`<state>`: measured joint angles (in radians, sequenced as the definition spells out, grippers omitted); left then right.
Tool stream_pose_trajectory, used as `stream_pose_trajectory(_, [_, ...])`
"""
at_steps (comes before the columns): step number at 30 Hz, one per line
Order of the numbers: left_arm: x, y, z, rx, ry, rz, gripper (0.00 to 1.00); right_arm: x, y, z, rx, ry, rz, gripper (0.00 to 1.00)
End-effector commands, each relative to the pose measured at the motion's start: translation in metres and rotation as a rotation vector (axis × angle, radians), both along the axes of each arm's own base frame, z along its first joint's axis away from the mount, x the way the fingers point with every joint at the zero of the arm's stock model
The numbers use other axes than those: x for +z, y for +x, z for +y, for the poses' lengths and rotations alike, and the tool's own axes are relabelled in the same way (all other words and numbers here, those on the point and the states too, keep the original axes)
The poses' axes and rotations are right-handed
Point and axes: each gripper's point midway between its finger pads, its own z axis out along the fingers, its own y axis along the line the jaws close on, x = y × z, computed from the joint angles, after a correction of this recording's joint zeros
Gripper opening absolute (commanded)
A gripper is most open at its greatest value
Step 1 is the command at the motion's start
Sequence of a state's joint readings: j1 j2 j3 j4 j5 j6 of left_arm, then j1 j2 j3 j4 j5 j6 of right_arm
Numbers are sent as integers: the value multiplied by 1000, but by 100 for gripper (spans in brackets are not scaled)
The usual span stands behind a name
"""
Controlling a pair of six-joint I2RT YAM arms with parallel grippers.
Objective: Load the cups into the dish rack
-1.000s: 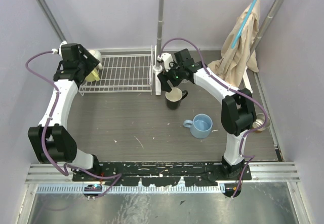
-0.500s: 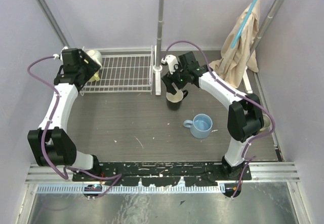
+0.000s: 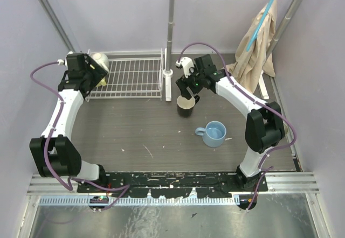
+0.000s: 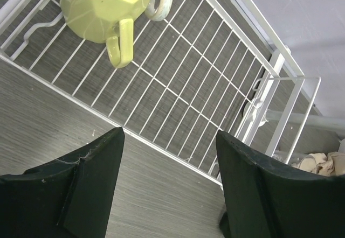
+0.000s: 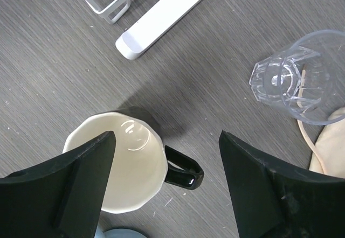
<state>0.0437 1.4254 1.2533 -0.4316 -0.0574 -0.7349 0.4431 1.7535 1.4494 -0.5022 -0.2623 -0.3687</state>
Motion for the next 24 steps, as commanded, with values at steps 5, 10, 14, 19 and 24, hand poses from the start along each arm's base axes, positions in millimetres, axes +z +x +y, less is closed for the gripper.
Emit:
stream_pose_trajectory(5, [3,-7,3,6,-15,-27,76,10,-4,-2,13,-3,-48,83])
stream_pose_trajectory(10, [1,-7,4,9,-22,-27,76,-1,-8,5,35,-4,-23,82])
stream_pose_trajectory(14, [0,-7,3,10,-27,-26,76,-11,-10,15,57,-11,1,81])
stream_pose_trajectory(19, [-1,-8,4,11,-31,-24,76,-16,-8,18,55,-17,12,79])
stream_pose_trajectory(24, [-4,-7,4,10,-36,-18,76,-22,-8,20,51,-13,31,66])
